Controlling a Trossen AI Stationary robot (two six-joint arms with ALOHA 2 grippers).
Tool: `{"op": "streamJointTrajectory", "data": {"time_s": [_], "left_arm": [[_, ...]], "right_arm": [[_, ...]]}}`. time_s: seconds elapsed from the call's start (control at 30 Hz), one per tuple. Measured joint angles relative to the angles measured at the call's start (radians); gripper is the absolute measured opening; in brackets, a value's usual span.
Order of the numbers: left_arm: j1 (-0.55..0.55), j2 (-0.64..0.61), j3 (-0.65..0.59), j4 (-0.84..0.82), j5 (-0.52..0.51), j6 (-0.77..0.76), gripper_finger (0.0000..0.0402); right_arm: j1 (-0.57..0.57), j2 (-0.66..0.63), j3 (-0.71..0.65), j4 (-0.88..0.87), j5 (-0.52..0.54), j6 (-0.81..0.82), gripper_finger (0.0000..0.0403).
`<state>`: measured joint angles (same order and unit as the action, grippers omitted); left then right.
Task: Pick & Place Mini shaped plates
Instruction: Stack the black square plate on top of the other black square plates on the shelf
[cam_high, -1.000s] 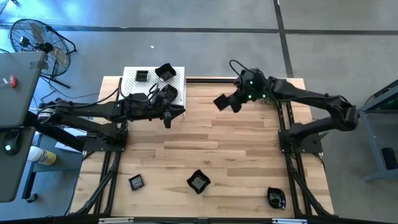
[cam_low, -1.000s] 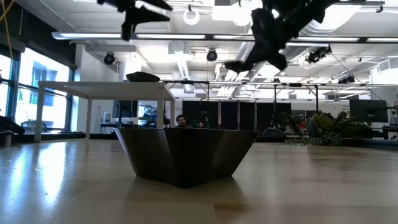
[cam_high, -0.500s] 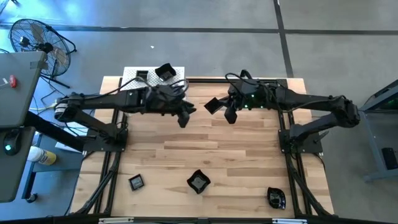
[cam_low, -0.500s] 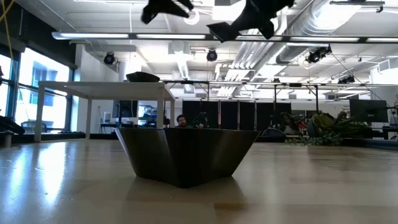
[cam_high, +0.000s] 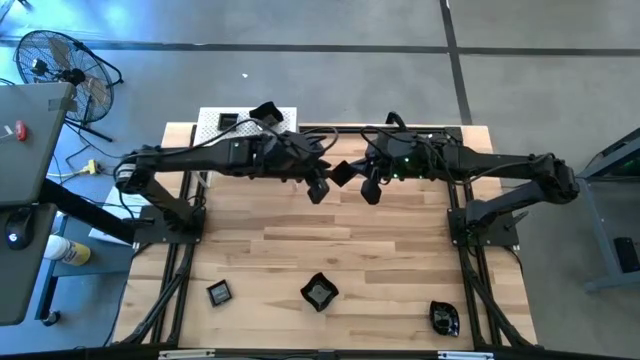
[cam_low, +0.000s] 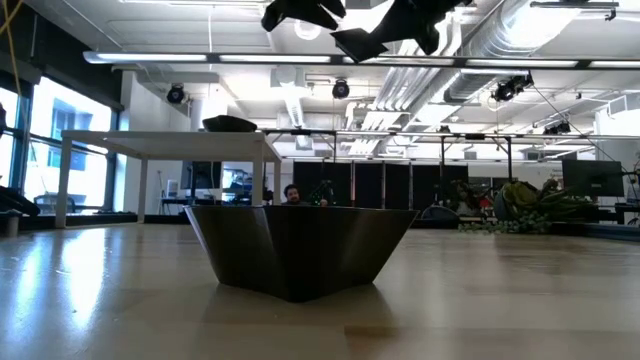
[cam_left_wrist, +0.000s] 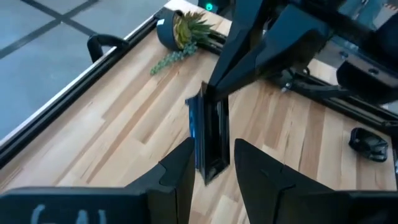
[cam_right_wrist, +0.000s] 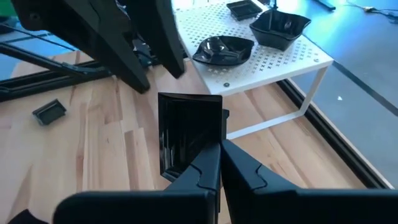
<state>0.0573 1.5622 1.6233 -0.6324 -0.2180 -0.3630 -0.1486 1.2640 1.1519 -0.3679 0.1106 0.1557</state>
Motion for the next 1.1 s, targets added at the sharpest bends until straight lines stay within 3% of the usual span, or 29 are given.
{"op": "streamJointTrajectory", "data": {"time_s": [0.2, 0.47, 0.57, 0.83, 0.97, 1.1], "left_arm": [[-0.001, 0.022, 0.022, -0.025, -0.009, -0.008, 0.0097], [-0.001, 0.025, 0.021, -0.044, -0.006, -0.008, 0.0012], [0.0, 0.025, 0.021, -0.045, -0.011, -0.028, 0.0007], [0.029, 0.02, 0.02, -0.105, 0.005, -0.115, 0.0002], [0.086, -0.03, 0.021, -0.168, 0.01, -0.139, 0.0002], [0.165, -0.078, 0.019, -0.229, 0.009, -0.139, 0.0001]], "right_arm": [[0.0, 0.0, 0.0, 0.021, -0.017, 0.0, 0.0004], [0.0, 0.0, 0.0, 0.038, -0.04, 0.0, 0.0005], [0.0, 0.0, 0.0, 0.041, -0.039, 0.0, 0.0012], [0.0, -0.005, 0.0, 0.045, 0.0, 0.026, 0.0089], [0.0, -0.031, -0.001, 0.054, 0.001, 0.035, 0.013], [-0.003, -0.07, -0.001, 0.056, 0.005, 0.021, 0.0143]]}}
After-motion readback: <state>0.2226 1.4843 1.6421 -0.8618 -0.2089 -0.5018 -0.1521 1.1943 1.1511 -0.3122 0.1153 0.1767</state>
